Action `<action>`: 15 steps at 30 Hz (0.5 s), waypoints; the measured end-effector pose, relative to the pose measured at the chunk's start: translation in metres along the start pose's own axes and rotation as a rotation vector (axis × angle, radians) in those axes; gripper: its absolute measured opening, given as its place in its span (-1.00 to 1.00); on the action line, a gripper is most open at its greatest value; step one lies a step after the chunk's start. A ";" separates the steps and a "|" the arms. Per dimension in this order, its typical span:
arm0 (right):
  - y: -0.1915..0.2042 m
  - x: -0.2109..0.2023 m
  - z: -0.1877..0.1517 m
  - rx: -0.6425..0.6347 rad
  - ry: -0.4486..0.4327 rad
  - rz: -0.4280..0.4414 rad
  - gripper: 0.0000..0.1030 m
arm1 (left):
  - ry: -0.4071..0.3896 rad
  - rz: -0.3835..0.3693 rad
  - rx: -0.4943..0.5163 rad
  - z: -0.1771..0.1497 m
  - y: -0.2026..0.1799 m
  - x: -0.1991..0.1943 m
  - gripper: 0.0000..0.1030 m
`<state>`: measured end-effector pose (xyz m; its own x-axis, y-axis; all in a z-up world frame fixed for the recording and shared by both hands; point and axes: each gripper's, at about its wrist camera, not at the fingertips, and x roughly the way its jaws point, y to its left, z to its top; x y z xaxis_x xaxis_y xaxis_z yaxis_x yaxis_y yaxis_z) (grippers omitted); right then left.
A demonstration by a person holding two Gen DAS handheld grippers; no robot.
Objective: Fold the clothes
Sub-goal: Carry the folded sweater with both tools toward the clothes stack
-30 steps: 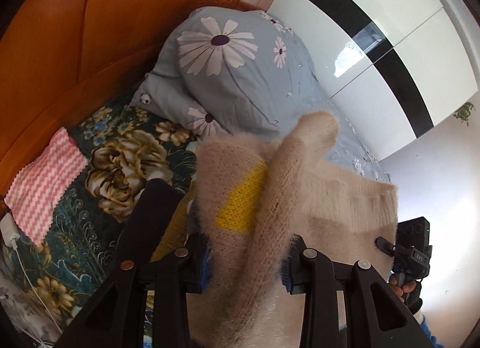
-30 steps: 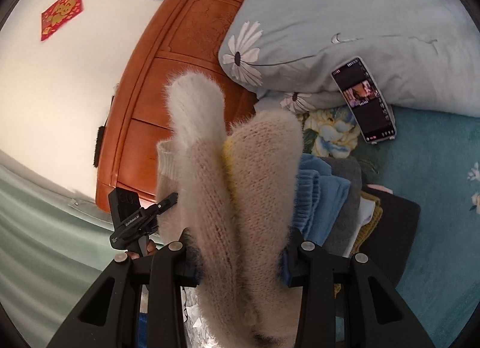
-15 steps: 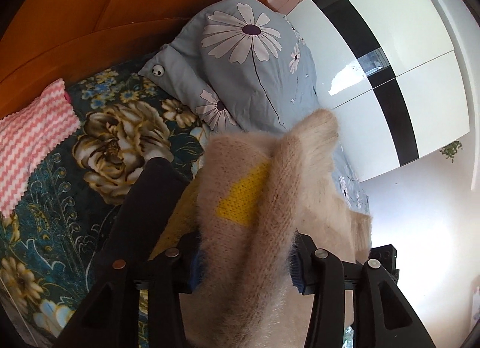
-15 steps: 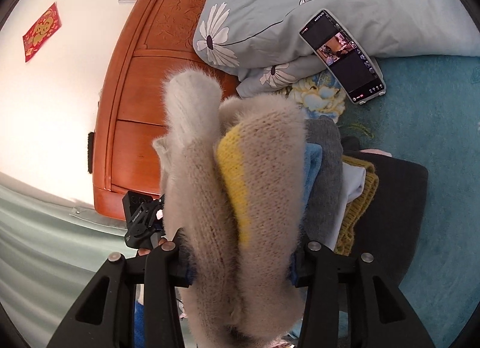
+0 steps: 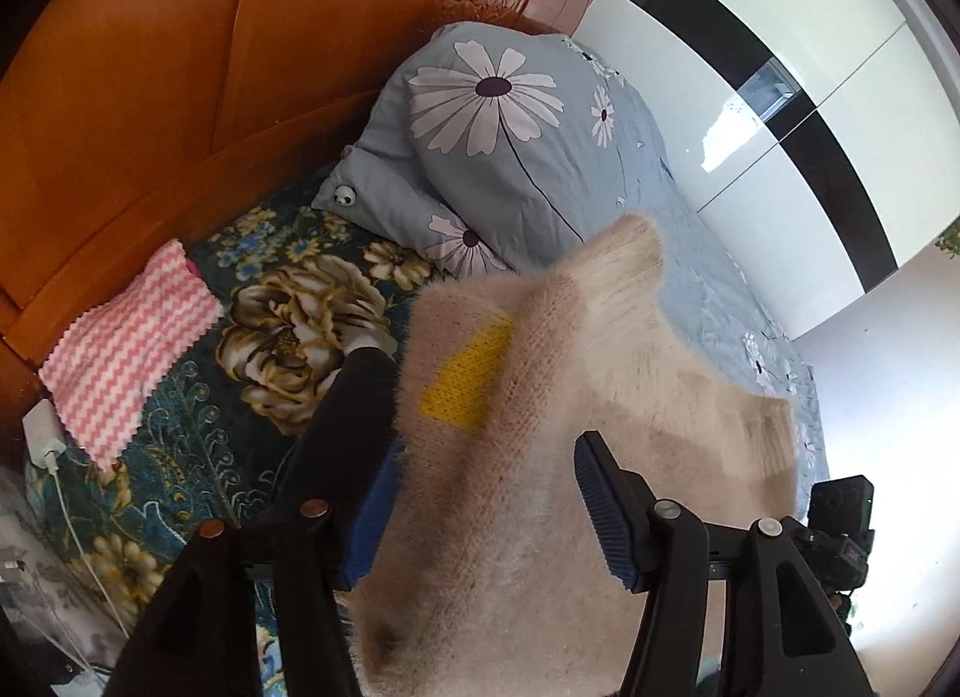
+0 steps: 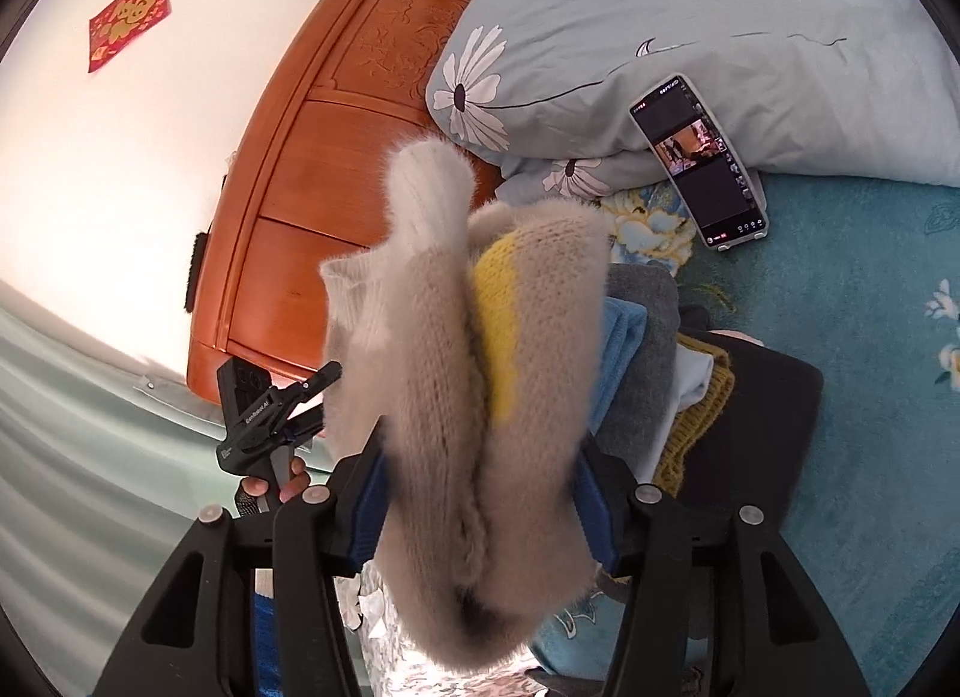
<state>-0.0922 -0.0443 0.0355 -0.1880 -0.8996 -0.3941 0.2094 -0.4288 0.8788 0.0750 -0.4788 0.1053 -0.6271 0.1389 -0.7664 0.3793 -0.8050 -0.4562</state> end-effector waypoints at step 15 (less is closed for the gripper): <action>0.023 -0.041 -0.058 -0.244 0.015 -0.159 0.39 | -0.272 0.213 0.087 -0.120 -0.060 -0.058 0.38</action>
<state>-0.0238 -0.0220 0.0565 -0.2232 -0.8200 -0.5270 0.4034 -0.5699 0.7159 0.1705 -0.3692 0.1229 -0.7032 -0.1863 -0.6862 0.4686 -0.8473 -0.2501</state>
